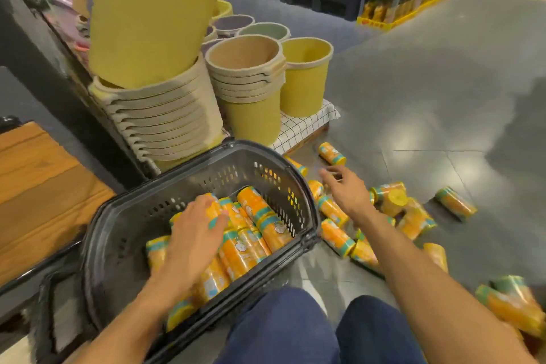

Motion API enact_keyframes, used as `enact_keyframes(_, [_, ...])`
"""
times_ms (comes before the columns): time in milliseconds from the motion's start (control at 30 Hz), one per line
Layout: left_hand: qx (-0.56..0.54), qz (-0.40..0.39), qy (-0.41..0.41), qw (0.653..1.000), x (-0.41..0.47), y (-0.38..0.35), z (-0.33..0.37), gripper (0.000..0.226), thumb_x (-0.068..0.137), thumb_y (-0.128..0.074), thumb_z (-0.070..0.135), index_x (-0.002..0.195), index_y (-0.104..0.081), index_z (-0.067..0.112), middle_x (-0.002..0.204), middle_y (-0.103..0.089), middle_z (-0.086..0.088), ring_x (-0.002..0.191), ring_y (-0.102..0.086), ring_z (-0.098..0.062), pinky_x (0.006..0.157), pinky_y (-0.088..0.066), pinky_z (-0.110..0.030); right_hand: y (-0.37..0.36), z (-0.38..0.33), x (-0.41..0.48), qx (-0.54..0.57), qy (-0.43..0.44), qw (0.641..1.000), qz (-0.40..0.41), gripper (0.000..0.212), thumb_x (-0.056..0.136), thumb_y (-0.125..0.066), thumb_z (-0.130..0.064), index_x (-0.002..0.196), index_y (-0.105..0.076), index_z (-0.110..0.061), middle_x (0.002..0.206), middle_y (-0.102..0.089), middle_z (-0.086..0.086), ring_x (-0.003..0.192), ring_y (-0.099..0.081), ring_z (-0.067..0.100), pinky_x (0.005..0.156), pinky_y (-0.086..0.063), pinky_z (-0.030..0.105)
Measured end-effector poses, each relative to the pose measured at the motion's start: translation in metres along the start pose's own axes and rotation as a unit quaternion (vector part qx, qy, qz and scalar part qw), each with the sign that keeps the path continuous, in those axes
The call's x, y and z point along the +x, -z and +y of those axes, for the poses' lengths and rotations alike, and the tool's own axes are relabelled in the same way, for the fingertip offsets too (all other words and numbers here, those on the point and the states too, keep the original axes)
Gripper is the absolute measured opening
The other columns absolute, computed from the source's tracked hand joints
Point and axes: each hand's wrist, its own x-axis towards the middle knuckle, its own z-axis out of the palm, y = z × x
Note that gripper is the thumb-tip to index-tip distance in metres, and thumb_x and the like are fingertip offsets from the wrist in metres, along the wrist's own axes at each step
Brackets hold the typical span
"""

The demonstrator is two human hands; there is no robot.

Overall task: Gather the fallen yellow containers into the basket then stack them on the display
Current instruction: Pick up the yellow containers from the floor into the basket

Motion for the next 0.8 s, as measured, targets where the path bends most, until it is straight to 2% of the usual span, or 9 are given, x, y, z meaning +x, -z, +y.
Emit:
enact_keyframes(67, [-0.043, -0.028, -0.077, 0.996, 0.015, -0.035, 0.052, 0.038, 0.099, -0.062, 0.039, 0.130, -0.059, 0.019, 0.128, -0.066, -0.001, 0.122, -0.060, -0.022, 0.103, -0.046, -0.042, 0.023, 0.023, -0.008, 0.040, -0.035, 0.998, 0.040, 0.041, 0.096, -0.057, -0.061, 0.116, -0.067, -0.026, 0.108, -0.072, -0.003, 0.092, -0.068, 0.019, 0.085, -0.057, 0.041])
enact_keyframes(133, [-0.092, -0.070, -0.130, 0.985, 0.022, -0.071, 0.103, 0.037, 0.097, -0.064, 0.041, 0.127, -0.061, 0.021, 0.125, -0.068, 0.001, 0.118, -0.064, -0.019, 0.103, -0.049, -0.040, 0.051, 0.053, -0.023, 0.048, -0.068, 0.993, 0.088, 0.040, 0.098, -0.060, -0.055, 0.119, -0.068, -0.022, 0.108, -0.071, -0.002, 0.097, -0.067, 0.017, 0.086, -0.052, 0.033])
enact_keyframes(267, [-0.153, -0.178, -0.175, 0.956, 0.015, -0.145, 0.180, 0.045, 0.093, -0.062, 0.049, 0.128, -0.061, 0.020, 0.126, -0.068, 0.000, 0.117, -0.064, -0.017, 0.104, -0.051, -0.042, 0.104, 0.122, -0.075, 0.072, -0.136, 0.973, 0.175, 0.036, 0.097, -0.062, -0.052, 0.119, -0.069, -0.024, 0.109, -0.072, -0.005, 0.100, -0.067, 0.013, 0.081, -0.049, 0.029])
enact_keyframes(333, [-0.169, -0.221, -0.195, 0.940, 0.002, -0.183, 0.203, 0.044, 0.093, -0.065, 0.044, 0.128, -0.062, 0.017, 0.126, -0.068, -0.002, 0.118, -0.064, -0.019, 0.105, -0.050, -0.043, 0.122, 0.155, -0.105, 0.078, -0.181, 0.959, 0.205, 0.038, 0.099, -0.061, -0.051, 0.122, -0.067, -0.022, 0.110, -0.070, -0.005, 0.101, -0.065, 0.013, 0.078, -0.045, 0.026])
enact_keyframes(467, [-0.141, -0.307, -0.218, 0.916, -0.028, -0.263, 0.219, 0.039, 0.095, -0.066, 0.042, 0.125, -0.061, 0.019, 0.124, -0.068, 0.002, 0.117, -0.062, -0.014, 0.100, -0.048, -0.033, 0.134, 0.220, -0.163, 0.107, -0.249, 0.926, 0.261, 0.042, 0.099, -0.066, -0.043, 0.126, -0.065, -0.012, 0.115, -0.070, 0.002, 0.108, -0.066, 0.016, 0.075, -0.044, 0.007])
enact_keyframes(533, [-0.118, -0.336, -0.220, 0.908, -0.038, -0.294, 0.211, 0.035, 0.097, -0.066, 0.037, 0.127, -0.061, 0.019, 0.126, -0.067, 0.003, 0.117, -0.061, -0.013, 0.098, -0.048, -0.032, 0.128, 0.242, -0.185, 0.094, -0.274, 0.923, 0.254, 0.047, 0.096, -0.068, -0.046, 0.130, -0.062, -0.014, 0.118, -0.069, 0.000, 0.111, -0.065, 0.015, 0.085, -0.048, 0.016])
enact_keyframes(633, [-0.048, -0.380, -0.232, 0.894, -0.049, -0.358, 0.194, 0.042, 0.097, -0.065, 0.043, 0.132, -0.057, 0.022, 0.131, -0.063, 0.002, 0.122, -0.060, -0.018, 0.100, -0.050, -0.039, 0.108, 0.288, -0.216, 0.050, -0.328, 0.916, 0.224, 0.049, 0.093, -0.069, -0.051, 0.130, -0.060, -0.021, 0.116, -0.065, -0.007, 0.109, -0.063, 0.013, 0.094, -0.052, 0.034])
enact_keyframes(733, [0.058, -0.364, -0.263, 0.892, -0.036, -0.418, 0.170, 0.054, 0.093, -0.066, 0.045, 0.140, -0.053, 0.021, 0.136, -0.061, 0.000, 0.126, -0.057, -0.025, 0.100, -0.050, -0.043, 0.078, 0.326, -0.237, -0.034, -0.382, 0.908, 0.170, 0.055, 0.088, -0.071, -0.056, 0.128, -0.056, -0.022, 0.119, -0.060, -0.003, 0.108, -0.060, 0.019, 0.088, -0.050, 0.037])
enact_keyframes(800, [0.137, -0.334, -0.316, 0.877, -0.021, -0.450, 0.154, 0.066, 0.089, -0.069, 0.052, 0.144, -0.049, 0.021, 0.138, -0.058, -0.004, 0.129, -0.053, -0.029, 0.104, -0.047, -0.044, 0.061, 0.341, -0.241, -0.074, -0.404, 0.896, 0.169, 0.058, 0.084, -0.075, -0.055, 0.125, -0.053, -0.021, 0.119, -0.052, 0.000, 0.107, -0.058, 0.023, 0.082, -0.047, 0.037])
